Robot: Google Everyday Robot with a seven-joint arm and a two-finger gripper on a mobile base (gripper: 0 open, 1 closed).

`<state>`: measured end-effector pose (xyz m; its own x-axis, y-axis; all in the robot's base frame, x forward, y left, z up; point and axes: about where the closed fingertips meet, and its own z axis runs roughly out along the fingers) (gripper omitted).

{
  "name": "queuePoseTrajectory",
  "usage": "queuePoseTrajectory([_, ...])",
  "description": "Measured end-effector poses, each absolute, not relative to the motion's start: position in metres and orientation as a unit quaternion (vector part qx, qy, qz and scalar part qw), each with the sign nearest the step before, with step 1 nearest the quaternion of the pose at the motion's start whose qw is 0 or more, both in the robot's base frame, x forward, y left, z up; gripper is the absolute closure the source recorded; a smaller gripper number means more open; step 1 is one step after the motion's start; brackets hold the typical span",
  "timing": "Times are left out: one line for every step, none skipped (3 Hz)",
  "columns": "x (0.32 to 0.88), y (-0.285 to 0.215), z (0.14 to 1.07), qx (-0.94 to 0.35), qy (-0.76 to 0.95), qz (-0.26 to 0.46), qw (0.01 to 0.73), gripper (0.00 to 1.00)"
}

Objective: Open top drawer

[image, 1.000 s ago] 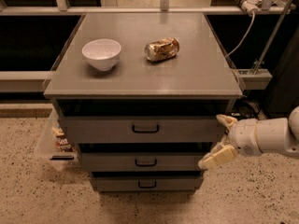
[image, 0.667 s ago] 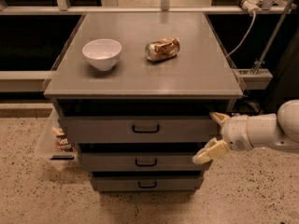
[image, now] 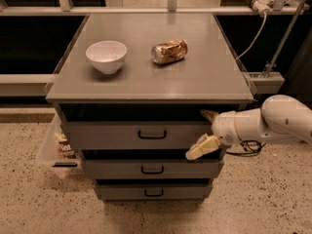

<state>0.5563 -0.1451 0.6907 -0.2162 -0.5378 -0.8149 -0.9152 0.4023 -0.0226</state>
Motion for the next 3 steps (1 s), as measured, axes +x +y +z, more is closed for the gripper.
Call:
queuePoseTrajectory([0.579, -0.1317, 0.6803, -0.497, 0.738, 0.241, 0.387, 0.0])
queuePoseTrajectory([0.5836, -0.1296, 0.6801, -0.499, 0.74, 0.24, 0.383, 0.0])
queuePoseTrajectory([0.5826, -0.1292, 0.6798, -0.499, 0.742, 0.244, 0.375, 0.0])
